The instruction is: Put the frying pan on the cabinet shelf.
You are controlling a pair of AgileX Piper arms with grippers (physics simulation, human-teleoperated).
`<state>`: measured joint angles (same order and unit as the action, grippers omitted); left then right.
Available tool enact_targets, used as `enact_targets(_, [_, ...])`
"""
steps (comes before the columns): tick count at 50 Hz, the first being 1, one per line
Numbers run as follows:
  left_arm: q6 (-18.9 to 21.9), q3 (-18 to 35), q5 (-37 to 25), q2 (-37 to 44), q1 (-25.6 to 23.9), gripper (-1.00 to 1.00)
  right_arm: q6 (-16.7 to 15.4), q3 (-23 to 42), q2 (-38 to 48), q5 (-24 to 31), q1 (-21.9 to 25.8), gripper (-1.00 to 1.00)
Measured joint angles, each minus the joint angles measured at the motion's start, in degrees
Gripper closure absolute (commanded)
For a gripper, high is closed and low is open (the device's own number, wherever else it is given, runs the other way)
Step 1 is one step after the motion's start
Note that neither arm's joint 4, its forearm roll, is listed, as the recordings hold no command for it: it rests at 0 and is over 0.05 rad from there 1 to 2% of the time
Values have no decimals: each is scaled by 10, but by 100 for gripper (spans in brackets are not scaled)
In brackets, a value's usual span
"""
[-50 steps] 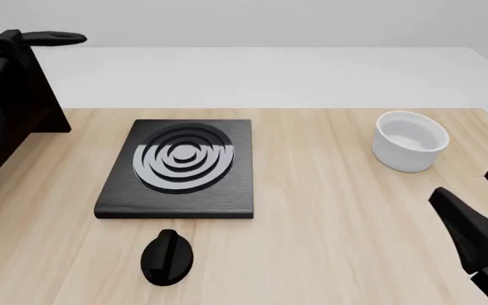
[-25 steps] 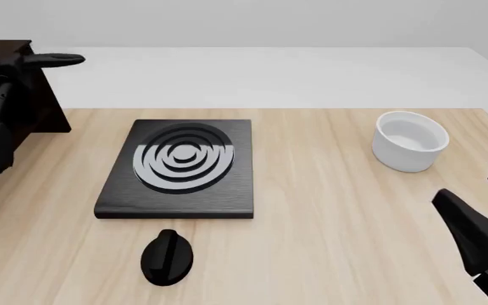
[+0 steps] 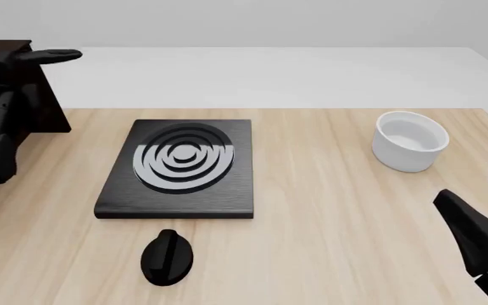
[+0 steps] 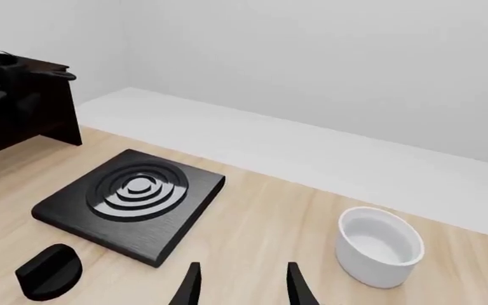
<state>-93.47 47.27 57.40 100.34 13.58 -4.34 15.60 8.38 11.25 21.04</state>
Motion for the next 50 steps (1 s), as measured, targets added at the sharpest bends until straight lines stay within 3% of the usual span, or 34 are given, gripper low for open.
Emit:
enact_targets(23, [24,-17,-5,-15,12,-100,-1,1,3,-5,1,-100])
enact_targets(50, [81,-90,-16,-119,-40,-100,3,-2,-9,3,-1,-100])
